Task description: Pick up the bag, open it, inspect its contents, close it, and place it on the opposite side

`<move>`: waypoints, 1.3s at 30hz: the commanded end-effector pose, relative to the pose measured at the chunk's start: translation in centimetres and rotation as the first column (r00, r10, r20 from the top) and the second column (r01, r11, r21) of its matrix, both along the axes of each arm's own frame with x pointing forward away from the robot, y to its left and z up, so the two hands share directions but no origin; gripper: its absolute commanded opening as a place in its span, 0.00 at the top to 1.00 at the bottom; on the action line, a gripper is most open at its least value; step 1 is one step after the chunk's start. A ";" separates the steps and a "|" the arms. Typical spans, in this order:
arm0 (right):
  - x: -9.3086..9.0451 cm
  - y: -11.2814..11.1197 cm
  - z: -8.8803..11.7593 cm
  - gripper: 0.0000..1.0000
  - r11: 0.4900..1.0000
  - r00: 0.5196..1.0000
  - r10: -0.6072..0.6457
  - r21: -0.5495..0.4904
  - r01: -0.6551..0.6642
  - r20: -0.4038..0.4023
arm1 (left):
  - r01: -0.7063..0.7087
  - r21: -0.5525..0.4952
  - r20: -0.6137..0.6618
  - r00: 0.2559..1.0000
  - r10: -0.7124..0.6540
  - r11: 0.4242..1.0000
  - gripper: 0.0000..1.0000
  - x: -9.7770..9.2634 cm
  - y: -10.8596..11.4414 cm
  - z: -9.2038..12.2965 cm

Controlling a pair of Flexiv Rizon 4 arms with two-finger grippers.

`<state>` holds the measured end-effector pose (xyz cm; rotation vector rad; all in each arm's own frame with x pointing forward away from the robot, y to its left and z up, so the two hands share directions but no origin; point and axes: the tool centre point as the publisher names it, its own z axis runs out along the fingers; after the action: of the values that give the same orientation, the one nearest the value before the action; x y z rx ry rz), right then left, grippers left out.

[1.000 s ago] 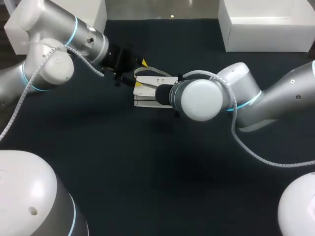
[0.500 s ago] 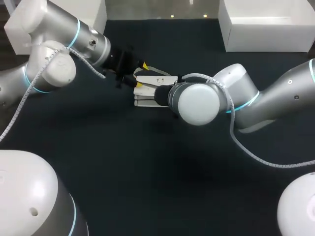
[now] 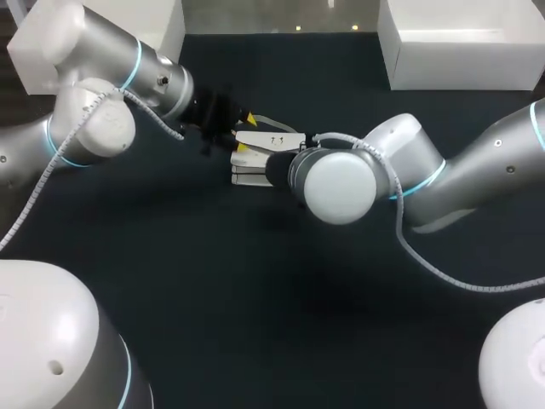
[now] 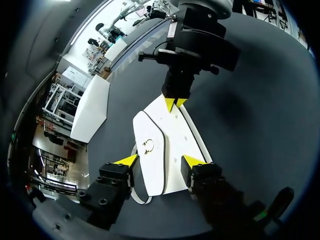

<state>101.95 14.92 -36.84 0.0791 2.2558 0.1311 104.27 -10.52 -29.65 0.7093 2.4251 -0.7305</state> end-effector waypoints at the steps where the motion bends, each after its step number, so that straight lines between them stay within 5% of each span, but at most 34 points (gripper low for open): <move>1: -0.2 0.1 -0.2 1.00 1.000 1.000 -0.002 0.000 0.002 0.008 | 0.009 -0.022 0.007 1.000 -0.008 1.000 0.42 0.0 -0.3 -1.0; 9: -0.2 0.1 -0.2 1.00 1.000 1.000 -0.002 0.000 0.002 0.008 | 0.023 -0.044 -0.007 1.000 -0.023 0.999 0.53 0.5 -0.3 -2.8; 39: -0.2 0.1 -0.2 1.00 1.000 1.000 -0.002 0.000 0.002 0.008 | 0.089 -0.076 0.009 0.996 -0.088 0.993 0.70 1.7 -1.3 -5.2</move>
<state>101.84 14.97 -36.92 0.0797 2.2517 0.1292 105.76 -11.59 -34.33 0.7903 2.3713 -0.8407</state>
